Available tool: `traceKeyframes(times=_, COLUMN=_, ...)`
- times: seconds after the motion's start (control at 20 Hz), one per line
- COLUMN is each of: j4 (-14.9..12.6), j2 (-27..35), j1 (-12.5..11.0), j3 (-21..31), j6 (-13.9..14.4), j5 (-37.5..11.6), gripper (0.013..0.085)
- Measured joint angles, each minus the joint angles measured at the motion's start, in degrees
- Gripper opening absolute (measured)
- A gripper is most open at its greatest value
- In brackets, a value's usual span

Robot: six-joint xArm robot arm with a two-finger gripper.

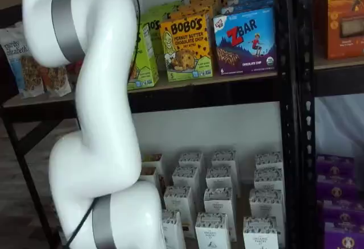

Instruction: Pick the green box on the top shelf, the fourth from the left

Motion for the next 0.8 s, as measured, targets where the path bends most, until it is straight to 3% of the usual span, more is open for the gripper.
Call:
traceKeyframes(times=0.5, j4=0.7, j2=-4.8, j1=0.6, j3=4.0, j6=0.8, j5=-1.2, gripper=0.0250)
traceKeyframes(times=0.8, j4=0.1, j2=-6.7, j1=1.5, j3=4.1, j6=2.0, j5=1.8, gripper=0.0250)
